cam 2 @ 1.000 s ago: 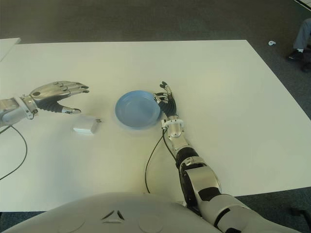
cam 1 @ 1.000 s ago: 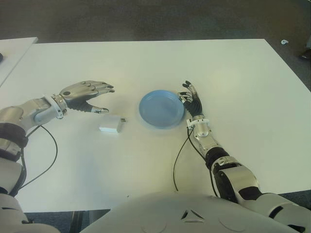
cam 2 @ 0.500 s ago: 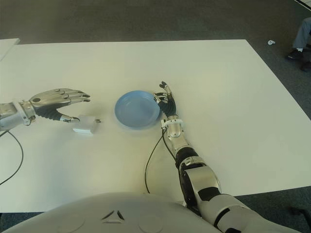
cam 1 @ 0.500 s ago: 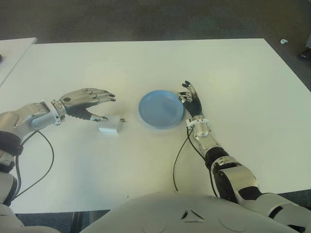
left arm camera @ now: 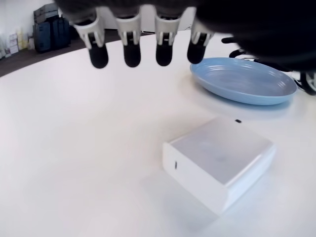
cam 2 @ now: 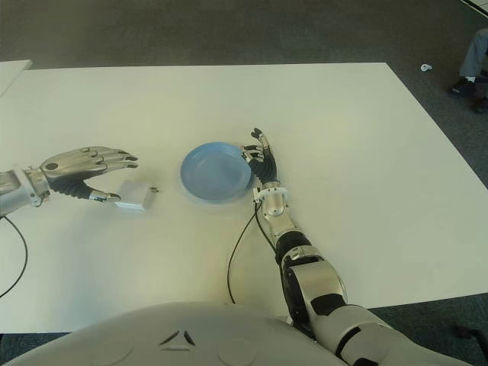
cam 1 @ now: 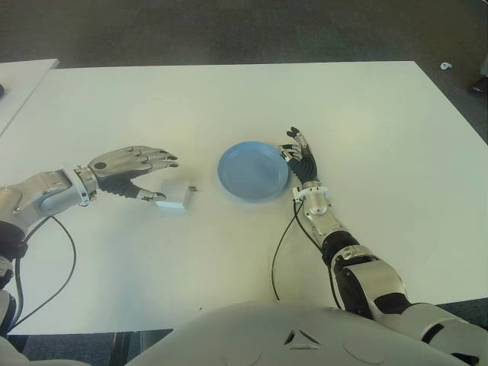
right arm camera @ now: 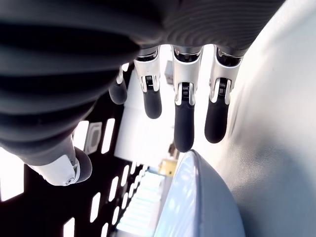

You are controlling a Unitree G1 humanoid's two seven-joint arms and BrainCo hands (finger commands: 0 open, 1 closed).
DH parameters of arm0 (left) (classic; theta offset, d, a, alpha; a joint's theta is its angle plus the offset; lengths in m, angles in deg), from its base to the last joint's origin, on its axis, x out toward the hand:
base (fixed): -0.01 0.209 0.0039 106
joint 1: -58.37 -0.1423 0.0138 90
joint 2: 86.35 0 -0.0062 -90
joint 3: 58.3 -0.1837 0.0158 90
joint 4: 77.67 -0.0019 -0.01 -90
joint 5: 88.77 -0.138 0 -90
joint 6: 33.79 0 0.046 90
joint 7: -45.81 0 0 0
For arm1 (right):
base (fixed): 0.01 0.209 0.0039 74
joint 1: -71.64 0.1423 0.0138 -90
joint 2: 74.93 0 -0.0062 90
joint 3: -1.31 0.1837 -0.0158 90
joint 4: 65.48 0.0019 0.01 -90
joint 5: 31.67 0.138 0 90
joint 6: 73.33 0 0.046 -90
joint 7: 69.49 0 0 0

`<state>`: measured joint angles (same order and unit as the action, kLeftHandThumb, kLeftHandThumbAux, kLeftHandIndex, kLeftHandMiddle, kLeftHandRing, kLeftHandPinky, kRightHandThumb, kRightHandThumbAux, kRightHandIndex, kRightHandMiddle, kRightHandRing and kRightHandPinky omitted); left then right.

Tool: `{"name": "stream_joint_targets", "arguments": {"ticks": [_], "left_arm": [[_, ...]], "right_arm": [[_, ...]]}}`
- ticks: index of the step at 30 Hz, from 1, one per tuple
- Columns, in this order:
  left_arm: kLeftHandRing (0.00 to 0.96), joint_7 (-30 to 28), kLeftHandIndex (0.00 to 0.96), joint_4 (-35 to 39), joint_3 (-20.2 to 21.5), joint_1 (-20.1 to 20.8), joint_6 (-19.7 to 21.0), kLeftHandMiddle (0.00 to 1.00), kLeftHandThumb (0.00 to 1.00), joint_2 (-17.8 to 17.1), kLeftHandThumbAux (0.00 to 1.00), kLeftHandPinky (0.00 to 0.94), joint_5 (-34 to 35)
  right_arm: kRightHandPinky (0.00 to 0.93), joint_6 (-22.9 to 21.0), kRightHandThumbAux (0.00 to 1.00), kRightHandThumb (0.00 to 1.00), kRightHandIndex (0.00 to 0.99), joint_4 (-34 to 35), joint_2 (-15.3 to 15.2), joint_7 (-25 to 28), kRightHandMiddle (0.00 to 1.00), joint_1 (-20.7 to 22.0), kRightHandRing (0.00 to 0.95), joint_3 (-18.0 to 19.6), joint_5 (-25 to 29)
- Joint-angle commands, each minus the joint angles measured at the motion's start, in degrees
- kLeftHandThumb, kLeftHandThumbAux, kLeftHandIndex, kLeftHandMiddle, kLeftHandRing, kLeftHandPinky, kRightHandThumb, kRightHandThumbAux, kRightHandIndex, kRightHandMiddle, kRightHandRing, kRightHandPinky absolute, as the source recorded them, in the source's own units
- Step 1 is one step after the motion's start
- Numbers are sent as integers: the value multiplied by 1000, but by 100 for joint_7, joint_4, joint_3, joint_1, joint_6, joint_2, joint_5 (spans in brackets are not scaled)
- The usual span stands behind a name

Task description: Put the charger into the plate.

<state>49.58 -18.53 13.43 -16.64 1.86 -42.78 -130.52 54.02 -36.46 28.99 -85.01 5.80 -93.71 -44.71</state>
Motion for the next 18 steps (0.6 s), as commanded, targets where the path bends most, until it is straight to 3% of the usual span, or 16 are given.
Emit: {"name": "stream_joint_targets", "arguments": {"ticks": [1,6,18], "left_arm": [[0,-96,0,198,150,-328,82,0,358,-97,120,0,-27],[0,-170,0,488,339,-622,248,0,356,-92,130,0,26],[0,214,0,917,480,-981,1207,0,304,243,139,0,-608]], "right_arm": [[322,-505,553,0,0,-563,24,50,153,-658,298,19,26],[321,-511,557,0,0,-572,33,56,150,-644,295,33,37],[308,-461,550,0,0,-597,64,-27,150,-619,289,48,23]]}}
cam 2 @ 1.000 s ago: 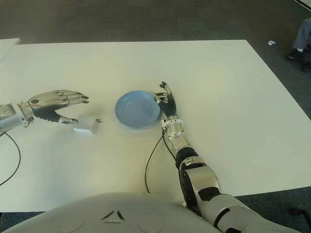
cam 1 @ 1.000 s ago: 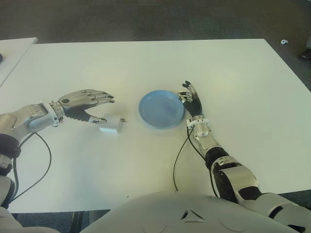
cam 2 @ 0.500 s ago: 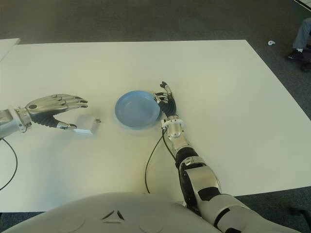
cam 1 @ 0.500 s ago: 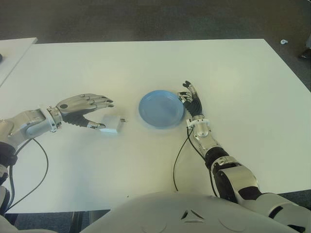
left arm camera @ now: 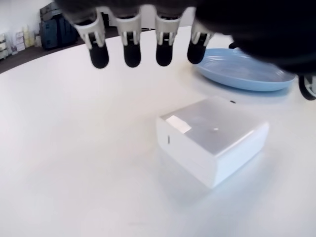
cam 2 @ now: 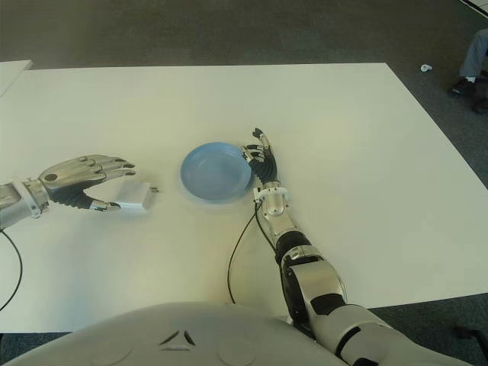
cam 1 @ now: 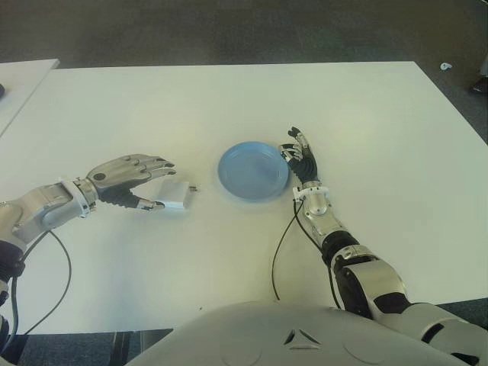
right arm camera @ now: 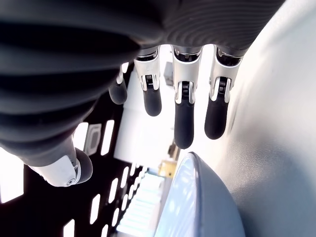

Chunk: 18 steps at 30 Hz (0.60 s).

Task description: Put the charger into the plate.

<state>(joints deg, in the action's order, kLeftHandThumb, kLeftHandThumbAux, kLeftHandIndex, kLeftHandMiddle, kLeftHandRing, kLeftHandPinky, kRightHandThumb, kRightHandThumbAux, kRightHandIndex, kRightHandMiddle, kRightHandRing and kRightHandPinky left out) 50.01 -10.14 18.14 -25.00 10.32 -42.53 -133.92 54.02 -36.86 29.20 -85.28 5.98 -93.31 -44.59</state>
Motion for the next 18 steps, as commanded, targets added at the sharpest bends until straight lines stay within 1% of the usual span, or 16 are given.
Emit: {"name": "stream_joint_targets", "arguments": {"ticks": [1,4,10,18], "left_arm": [[0,217,0,78,-5,-159,464,0,310,275,137,0,-320],[0,305,0,86,-40,-183,638,0,317,361,135,0,-411],[0,520,0,-13,-126,-211,1084,0,338,685,132,0,-568],[0,922,0,-136,-207,-199,1360,0,348,855,130,0,-750]], "right_arm": [[308,-455,550,0,0,-557,45,-9,152,-636,291,7,7],[309,-445,550,0,0,-559,47,-20,154,-635,295,5,4],[298,-436,548,0,0,-561,46,-8,158,-634,298,1,4],[290,-424,548,0,0,-558,69,-2,165,-632,300,14,22]]}}
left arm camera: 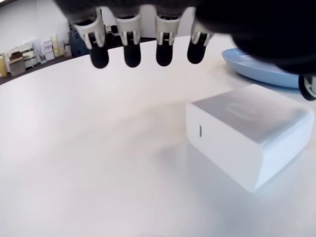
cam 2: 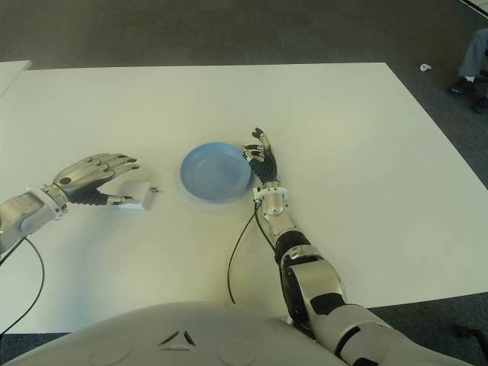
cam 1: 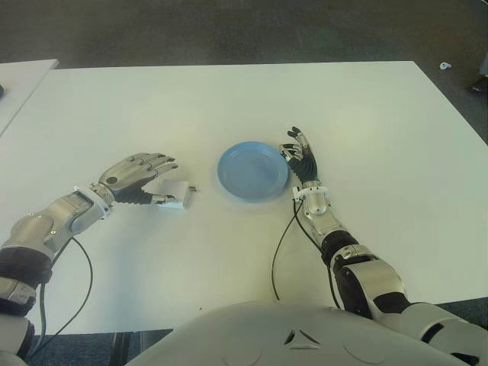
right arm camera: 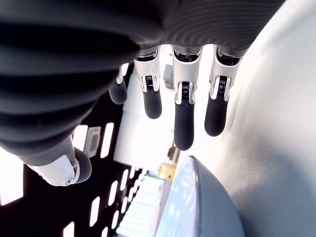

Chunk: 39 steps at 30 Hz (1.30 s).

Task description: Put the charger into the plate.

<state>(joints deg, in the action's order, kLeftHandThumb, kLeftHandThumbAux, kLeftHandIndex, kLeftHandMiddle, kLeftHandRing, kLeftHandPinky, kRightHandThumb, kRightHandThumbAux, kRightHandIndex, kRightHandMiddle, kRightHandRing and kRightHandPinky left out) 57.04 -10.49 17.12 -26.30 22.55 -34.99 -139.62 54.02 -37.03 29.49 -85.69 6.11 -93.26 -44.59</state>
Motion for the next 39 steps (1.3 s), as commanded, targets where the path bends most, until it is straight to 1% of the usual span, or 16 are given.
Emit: {"name": "stream_joint_targets", "arguments": {"ticks": [1,12,21,30,39], "left_arm": [[0,270,0,-118,-119,-63,166,0,348,118,130,0,-208],[0,738,0,-296,-239,-1,326,0,352,232,126,0,-363],[0,916,0,-481,-322,63,365,0,371,312,122,0,-328],[0,954,0,-575,-383,89,263,0,397,322,123,0,-290],[0,991,0,-595,-436,68,64,0,381,234,128,0,-268]], "right_arm": [[290,-420,548,0,0,-542,41,42,164,-646,299,12,25],[296,-409,566,0,0,-524,59,25,164,-645,302,15,24],[289,-395,560,0,0,-499,65,25,157,-652,295,13,23],[286,-408,550,0,0,-485,71,6,151,-655,287,11,22],[287,-409,559,0,0,-494,83,-5,147,-655,285,29,39]]}}
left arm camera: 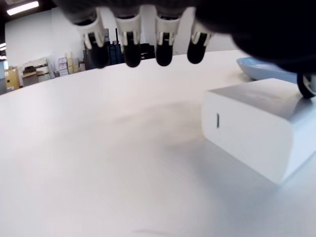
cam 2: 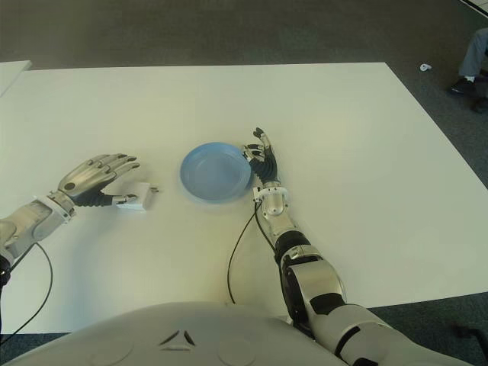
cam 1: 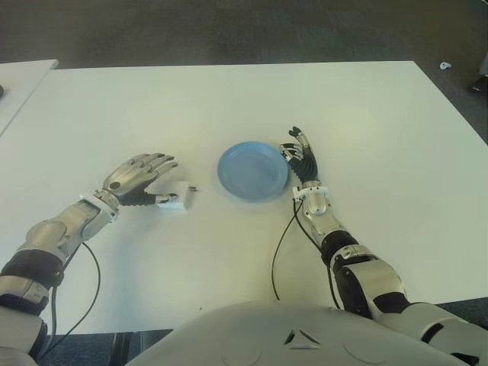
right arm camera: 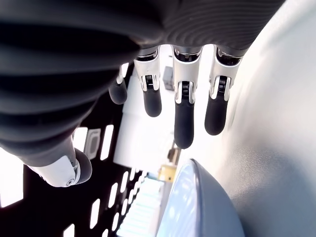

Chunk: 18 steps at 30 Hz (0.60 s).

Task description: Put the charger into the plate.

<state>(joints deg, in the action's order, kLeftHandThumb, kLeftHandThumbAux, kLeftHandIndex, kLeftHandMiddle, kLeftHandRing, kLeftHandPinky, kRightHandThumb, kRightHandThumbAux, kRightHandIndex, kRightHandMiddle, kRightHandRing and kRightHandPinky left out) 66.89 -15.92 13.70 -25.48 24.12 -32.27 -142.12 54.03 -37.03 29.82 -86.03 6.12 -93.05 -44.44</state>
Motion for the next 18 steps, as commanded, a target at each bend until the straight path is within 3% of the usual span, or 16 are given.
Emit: {"name": "stream_joint_targets", "arguments": {"ticks": [1,18], "left_arm": [[0,-4,0,-34,-85,-28,-113,0,380,-58,128,0,-3],[0,-53,0,33,-70,-98,-368,0,431,-297,134,0,29]], "right_arm": [[287,-411,559,0,0,-494,50,30,147,-655,285,9,25],[320,-452,564,0,0,-507,49,81,137,-624,285,13,40]]}}
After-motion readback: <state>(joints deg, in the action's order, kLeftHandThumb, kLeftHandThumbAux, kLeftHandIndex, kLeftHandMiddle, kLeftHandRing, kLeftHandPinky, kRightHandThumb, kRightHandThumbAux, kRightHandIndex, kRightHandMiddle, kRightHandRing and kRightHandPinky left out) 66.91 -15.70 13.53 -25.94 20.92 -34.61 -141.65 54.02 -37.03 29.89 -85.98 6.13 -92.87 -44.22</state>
